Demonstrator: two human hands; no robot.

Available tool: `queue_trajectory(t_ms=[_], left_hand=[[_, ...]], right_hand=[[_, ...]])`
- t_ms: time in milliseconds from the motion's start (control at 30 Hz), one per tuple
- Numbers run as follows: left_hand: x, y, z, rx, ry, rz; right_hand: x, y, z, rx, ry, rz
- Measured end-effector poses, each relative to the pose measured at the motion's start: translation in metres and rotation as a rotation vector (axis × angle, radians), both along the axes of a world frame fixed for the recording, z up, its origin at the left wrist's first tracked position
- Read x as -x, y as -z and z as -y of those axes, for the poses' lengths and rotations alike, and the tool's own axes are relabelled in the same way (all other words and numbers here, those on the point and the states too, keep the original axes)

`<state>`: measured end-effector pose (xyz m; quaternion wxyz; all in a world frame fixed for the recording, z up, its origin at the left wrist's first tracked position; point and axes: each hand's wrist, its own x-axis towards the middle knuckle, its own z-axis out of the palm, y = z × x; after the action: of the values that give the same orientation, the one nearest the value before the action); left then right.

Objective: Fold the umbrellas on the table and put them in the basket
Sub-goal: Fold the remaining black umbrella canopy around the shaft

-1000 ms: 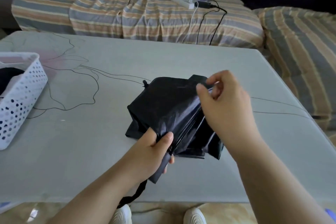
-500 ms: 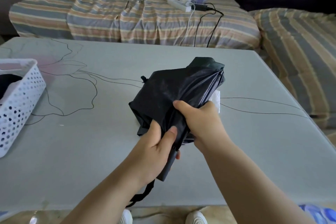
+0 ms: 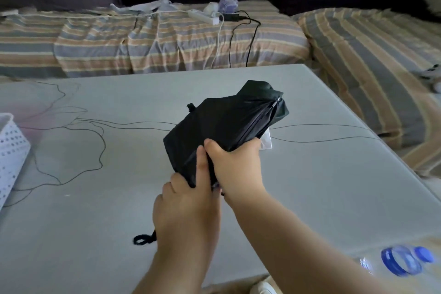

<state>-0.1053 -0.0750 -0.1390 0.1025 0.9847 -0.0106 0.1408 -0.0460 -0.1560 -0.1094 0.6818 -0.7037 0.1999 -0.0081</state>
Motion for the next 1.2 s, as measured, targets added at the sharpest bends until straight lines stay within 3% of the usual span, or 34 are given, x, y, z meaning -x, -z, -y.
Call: queue_trajectory(t_ms=[67, 167, 267, 367, 500, 800, 933, 1000, 1100, 1200], left_hand=[[-0.005, -0.013, -0.007, 0.098, -0.070, -0.060], [-0.011, -0.012, -0.018, 0.641, -0.020, -0.053], [-0.011, -0.023, -0.027, 1.139, -0.026, -0.107], [-0.010, -0.031, -0.034, 1.372, -0.118, -0.172], [-0.013, -0.036, -0.043, 1.465, -0.124, -0.223], [-0.014, -0.029, -0.033, 1.460, -0.060, -0.237], [-0.014, -0.029, -0.030, 1.483, -0.099, -0.268], [-0.015, -0.028, -0.028, 1.501, -0.131, -0.294], [-0.015, -0.024, -0.025, 1.462, -0.128, -0.277], [-0.014, -0.018, -0.024, 1.397, -0.098, -0.220]], right_hand=[[0.001, -0.001, 0.002, -0.039, -0.036, 0.012], [0.003, -0.003, 0.007, -0.010, -0.140, 0.068], [-0.003, -0.009, 0.024, 0.208, -0.131, 0.220], [-0.014, -0.013, 0.047, 0.369, -0.080, 0.266], [-0.020, -0.015, 0.058, 0.198, -0.142, 0.171], [-0.011, -0.034, 0.066, -0.079, -0.430, 0.278], [0.001, -0.037, 0.061, 0.116, -0.437, 0.354], [0.007, -0.036, 0.053, 0.176, -0.338, 0.437], [0.009, -0.037, 0.045, 0.300, -0.099, 0.642], [0.002, -0.036, 0.051, 0.614, -0.014, 0.895]])
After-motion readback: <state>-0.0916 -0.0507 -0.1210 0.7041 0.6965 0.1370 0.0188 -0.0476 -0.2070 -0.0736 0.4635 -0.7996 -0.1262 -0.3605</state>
